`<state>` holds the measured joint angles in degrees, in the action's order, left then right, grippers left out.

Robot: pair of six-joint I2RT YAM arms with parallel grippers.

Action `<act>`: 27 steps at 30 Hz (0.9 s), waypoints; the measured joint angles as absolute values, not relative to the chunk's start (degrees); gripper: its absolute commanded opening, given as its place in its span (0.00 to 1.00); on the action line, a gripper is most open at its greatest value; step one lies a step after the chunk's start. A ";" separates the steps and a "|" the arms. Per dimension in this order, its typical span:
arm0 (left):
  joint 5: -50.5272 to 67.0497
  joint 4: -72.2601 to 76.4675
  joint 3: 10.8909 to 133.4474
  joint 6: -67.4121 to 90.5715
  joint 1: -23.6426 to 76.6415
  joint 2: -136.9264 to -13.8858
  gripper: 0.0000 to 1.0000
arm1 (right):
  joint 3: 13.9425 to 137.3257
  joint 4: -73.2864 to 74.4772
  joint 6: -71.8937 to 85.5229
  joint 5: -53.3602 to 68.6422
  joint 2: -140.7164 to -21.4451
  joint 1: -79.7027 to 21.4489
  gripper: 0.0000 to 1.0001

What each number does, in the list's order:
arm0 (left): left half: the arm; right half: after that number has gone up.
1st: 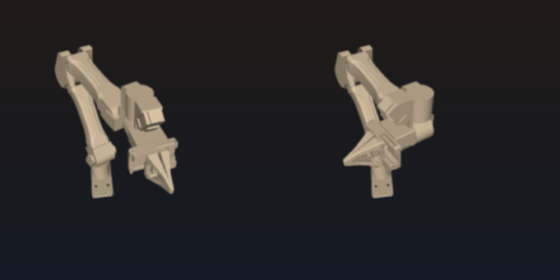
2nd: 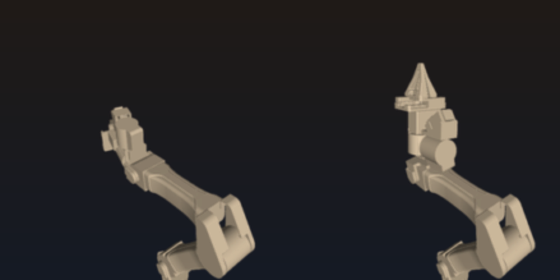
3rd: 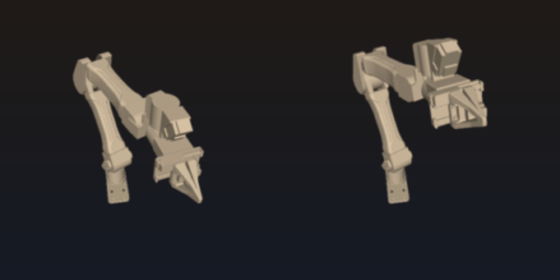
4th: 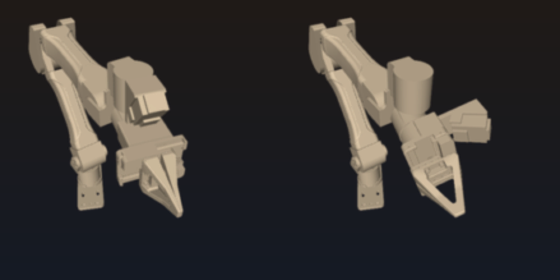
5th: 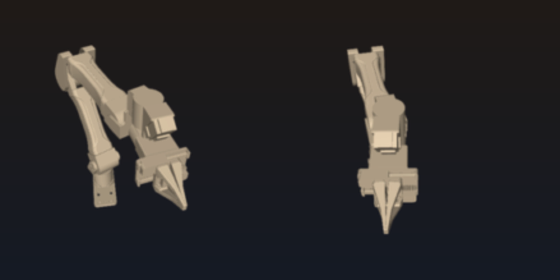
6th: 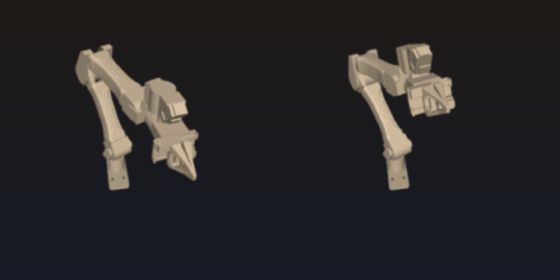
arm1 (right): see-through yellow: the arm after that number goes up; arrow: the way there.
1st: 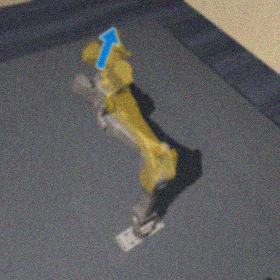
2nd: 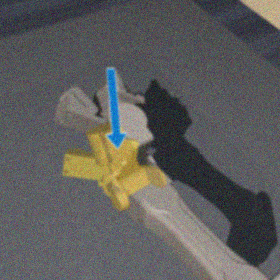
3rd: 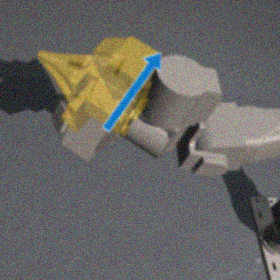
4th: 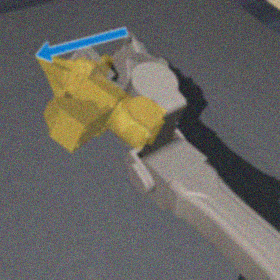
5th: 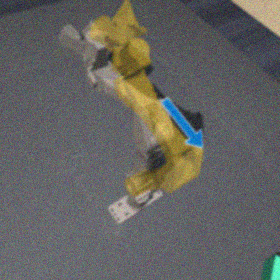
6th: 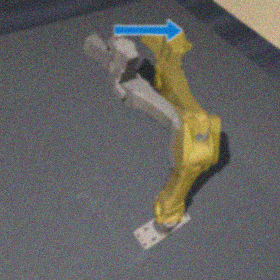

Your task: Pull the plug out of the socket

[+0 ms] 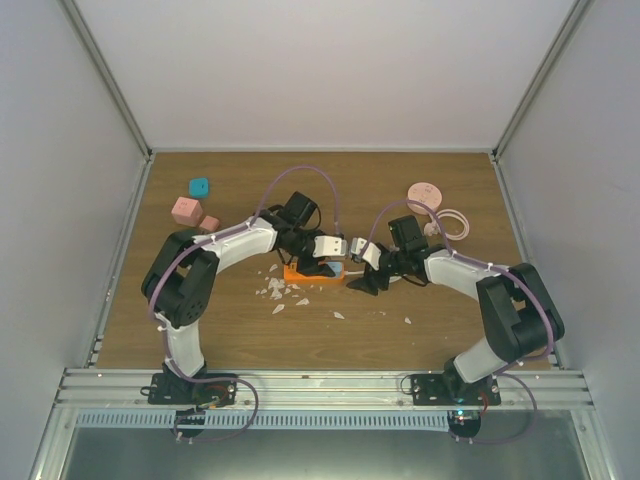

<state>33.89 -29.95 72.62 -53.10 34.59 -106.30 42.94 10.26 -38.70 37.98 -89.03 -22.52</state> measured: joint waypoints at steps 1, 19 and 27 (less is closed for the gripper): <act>33.63 -29.87 72.62 -53.15 34.61 -106.54 0.48 | 42.92 10.11 -38.59 37.98 -89.03 -22.55 0.79; 33.21 -27.90 66.13 -56.16 33.56 -103.70 0.19 | 42.92 5.08 -31.20 37.26 -87.09 -25.63 0.81; 34.39 -29.71 62.24 -58.57 29.50 -100.36 0.20 | 42.92 1.91 -27.42 37.91 -87.11 -27.40 0.83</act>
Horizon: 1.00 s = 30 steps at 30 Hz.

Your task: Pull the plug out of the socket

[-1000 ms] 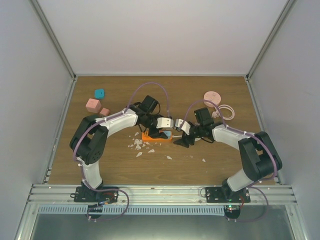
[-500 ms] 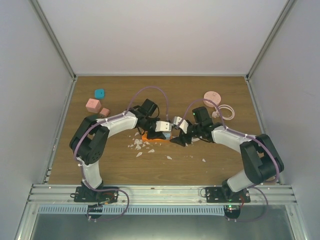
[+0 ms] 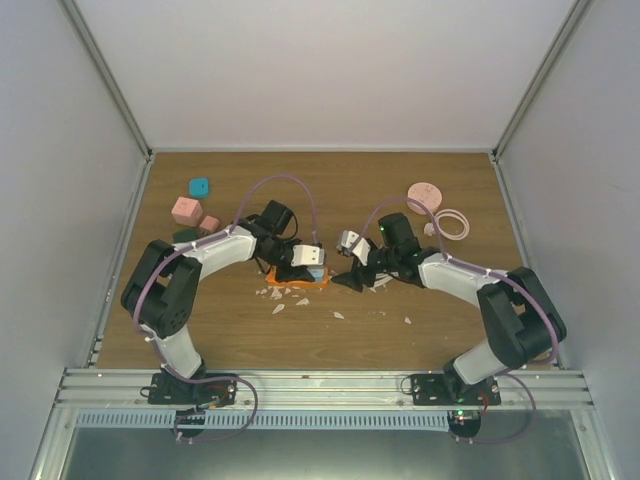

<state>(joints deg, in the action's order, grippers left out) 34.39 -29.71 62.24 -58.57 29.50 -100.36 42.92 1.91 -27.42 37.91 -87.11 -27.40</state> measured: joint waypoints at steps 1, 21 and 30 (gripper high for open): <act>34.70 -29.91 61.91 -58.72 29.04 -100.05 0.20 | 42.92 1.13 -26.79 38.24 -87.31 -27.79 0.83; 37.04 -31.94 56.64 -64.14 26.87 -95.50 0.19 | 38.83 -19.09 -25.12 38.41 -100.22 -35.42 0.83; 37.78 -31.20 55.53 -64.10 26.87 -94.96 0.18 | 38.76 -24.69 -24.77 36.12 -103.63 -36.51 0.78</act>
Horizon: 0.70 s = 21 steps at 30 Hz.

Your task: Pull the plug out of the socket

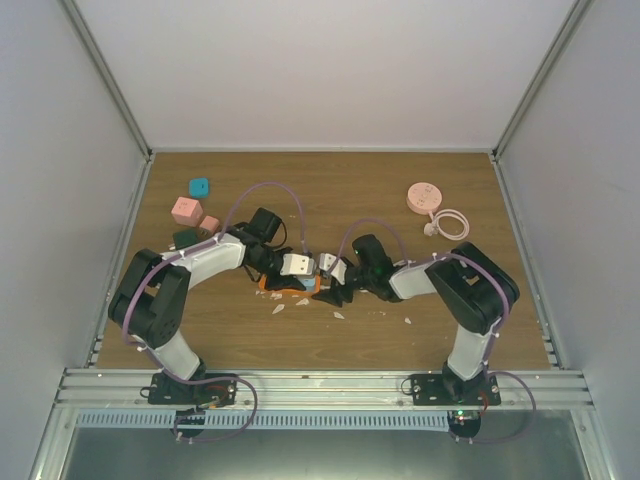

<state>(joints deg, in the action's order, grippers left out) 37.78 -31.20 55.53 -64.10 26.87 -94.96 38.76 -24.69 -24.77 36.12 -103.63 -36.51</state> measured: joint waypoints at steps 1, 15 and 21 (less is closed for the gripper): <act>37.89 -31.11 55.46 -64.10 26.87 -94.94 0.18 | 38.76 -24.99 -24.80 36.14 -104.01 -36.60 0.77; 38.89 -30.70 54.98 -63.88 26.83 -94.87 0.17 | 38.83 -26.68 -25.04 36.47 -106.26 -37.26 0.63; 39.22 -30.57 54.94 -63.77 26.61 -94.85 0.17 | 39.33 -26.63 -25.15 37.21 -106.85 -37.36 0.46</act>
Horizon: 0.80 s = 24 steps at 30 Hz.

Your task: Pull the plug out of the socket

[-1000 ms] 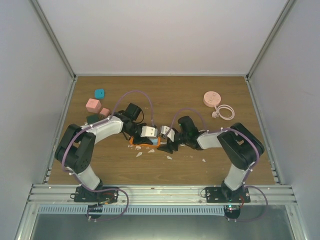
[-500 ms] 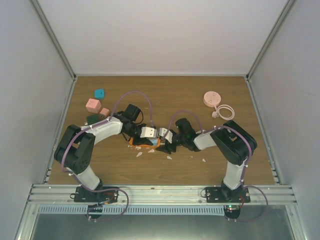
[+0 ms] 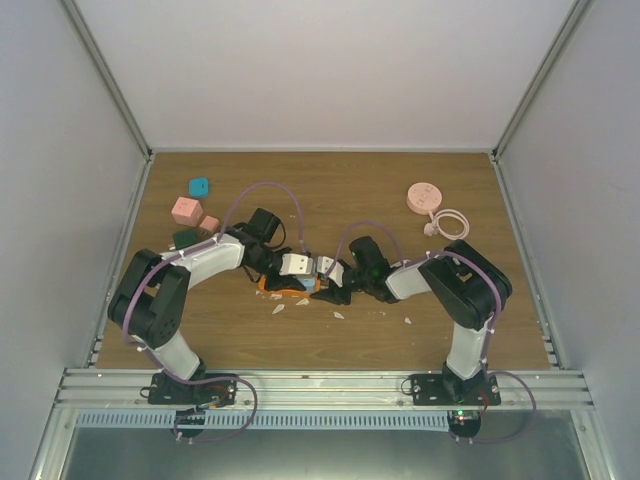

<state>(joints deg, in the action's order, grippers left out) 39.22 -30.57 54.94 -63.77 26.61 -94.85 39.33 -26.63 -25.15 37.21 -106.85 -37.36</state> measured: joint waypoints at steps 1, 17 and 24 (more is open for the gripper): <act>39.24 -30.57 54.94 -63.70 26.57 -94.85 0.17 | 39.31 -26.63 -25.30 37.30 -106.85 -37.36 0.43; 41.98 -32.32 54.92 -63.86 26.46 -91.48 0.15 | 38.87 -26.92 -26.13 37.10 -106.85 -37.36 0.30; 42.00 -34.20 54.92 -64.20 24.47 -90.30 0.16 | 38.87 -26.89 -26.15 37.08 -106.85 -37.36 0.30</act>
<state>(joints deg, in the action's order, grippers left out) 42.00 -34.20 54.92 -64.20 24.47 -90.30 38.87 -26.89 -26.15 37.08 -106.85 -37.36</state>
